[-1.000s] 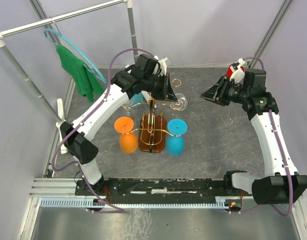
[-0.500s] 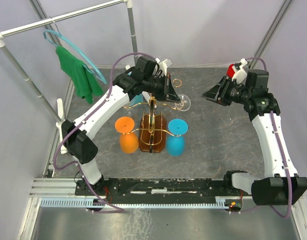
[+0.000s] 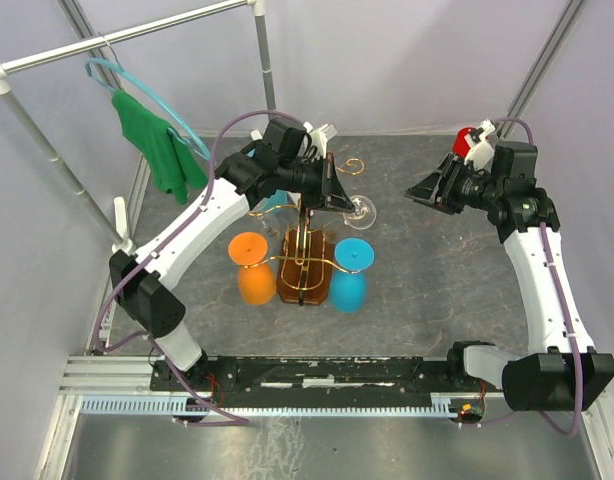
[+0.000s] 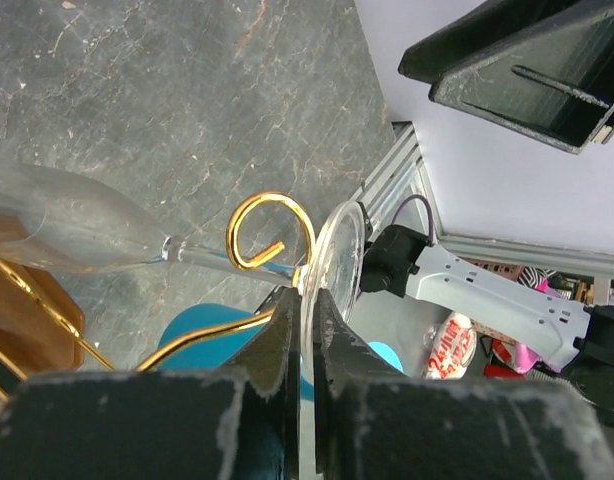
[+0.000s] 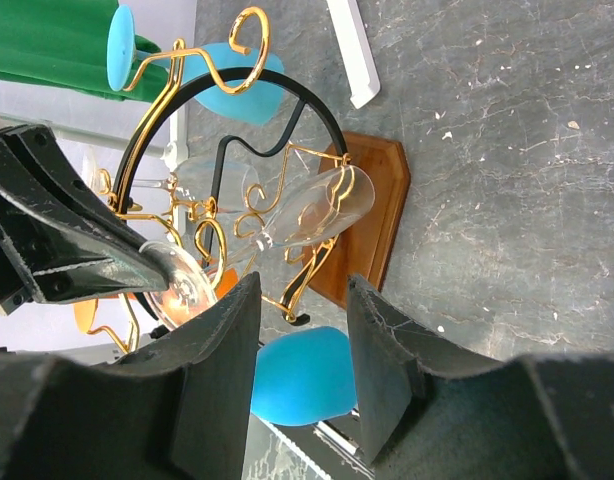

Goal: Take the wine glass off the wine glass rack

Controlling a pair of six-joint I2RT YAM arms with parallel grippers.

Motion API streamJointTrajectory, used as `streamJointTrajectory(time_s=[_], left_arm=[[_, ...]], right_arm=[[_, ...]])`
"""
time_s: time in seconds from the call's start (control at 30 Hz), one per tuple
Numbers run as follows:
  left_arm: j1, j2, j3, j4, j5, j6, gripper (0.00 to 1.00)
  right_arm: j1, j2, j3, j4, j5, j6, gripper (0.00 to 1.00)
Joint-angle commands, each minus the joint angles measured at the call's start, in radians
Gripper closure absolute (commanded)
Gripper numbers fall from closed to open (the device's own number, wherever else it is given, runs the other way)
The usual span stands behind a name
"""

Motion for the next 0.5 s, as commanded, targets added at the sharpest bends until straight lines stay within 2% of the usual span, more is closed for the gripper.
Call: streamJointTrajectory(time_s=[0.0, 0.23, 0.47], left_arm=[[-0.005, -0.062, 0.011, -0.056, -0.034, 0.036, 0.97], [0.026, -0.077, 0.036, -0.11, -0.138, 0.078, 0.97], [0.099, -0.06, 0.069, -0.09, -0.125, 0.09, 0.97]], right_arm=[[-0.006, -0.027, 0.003, 0.029, -0.021, -0.013, 0.52], [-0.007, -0.023, 0.009, 0.029, -0.033, -0.011, 0.52], [-0.008, -0.023, 0.033, 0.002, -0.036, -0.02, 0.52]])
